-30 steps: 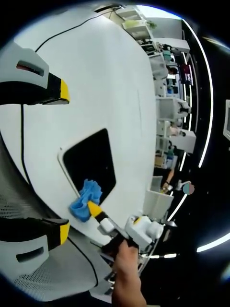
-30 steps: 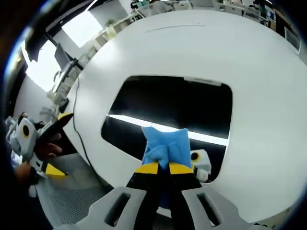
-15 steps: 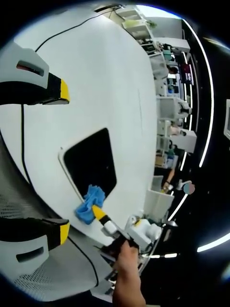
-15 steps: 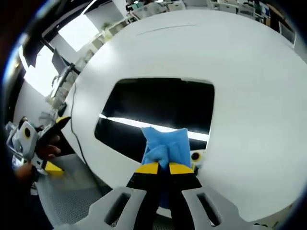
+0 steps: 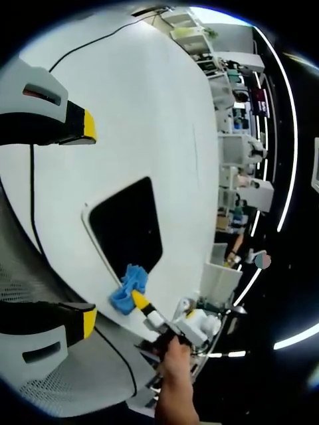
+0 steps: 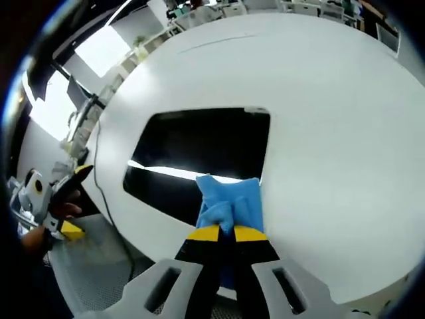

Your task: Wipe the mirror surface with the cleaning cloth until all visible marks leave the cleaned area.

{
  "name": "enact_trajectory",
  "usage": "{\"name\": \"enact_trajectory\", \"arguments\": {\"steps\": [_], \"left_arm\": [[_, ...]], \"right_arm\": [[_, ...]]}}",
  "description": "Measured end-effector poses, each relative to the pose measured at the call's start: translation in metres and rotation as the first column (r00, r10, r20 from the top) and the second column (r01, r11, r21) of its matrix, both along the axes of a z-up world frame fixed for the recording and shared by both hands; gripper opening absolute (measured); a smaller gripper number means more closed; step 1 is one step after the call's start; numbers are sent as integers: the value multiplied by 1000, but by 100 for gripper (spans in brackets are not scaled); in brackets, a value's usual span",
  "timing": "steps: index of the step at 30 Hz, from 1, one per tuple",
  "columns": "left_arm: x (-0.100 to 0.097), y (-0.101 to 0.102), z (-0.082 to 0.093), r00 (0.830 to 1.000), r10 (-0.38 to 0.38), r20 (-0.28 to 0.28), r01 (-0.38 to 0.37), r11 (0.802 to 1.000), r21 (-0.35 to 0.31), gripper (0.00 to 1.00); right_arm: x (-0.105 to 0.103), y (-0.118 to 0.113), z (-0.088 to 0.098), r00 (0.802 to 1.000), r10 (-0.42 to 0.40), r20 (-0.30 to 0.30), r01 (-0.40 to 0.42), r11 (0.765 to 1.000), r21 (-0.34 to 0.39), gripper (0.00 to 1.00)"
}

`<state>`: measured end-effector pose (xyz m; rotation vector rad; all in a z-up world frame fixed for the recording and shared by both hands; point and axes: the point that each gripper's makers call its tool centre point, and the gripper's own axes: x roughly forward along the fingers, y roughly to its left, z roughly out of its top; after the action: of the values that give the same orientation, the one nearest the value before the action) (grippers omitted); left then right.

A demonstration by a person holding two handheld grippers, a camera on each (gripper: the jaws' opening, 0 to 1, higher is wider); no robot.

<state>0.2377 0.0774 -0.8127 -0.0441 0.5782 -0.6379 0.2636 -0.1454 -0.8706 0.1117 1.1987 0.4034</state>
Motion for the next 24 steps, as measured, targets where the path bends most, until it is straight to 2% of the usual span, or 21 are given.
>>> {"name": "enact_trajectory", "arguments": {"steps": [11, 24], "left_arm": [[0, 1, 0, 1000, 7, -4, -7, 1000, -6, 99], [2, 4, 0, 1000, 24, 2, -24, 1000, -12, 99]], "right_arm": [[31, -3, 0, 1000, 7, 22, -6, 999, -48, 0], [67, -6, 0, 1000, -2, 28, 4, 998, -63, 0]]}}
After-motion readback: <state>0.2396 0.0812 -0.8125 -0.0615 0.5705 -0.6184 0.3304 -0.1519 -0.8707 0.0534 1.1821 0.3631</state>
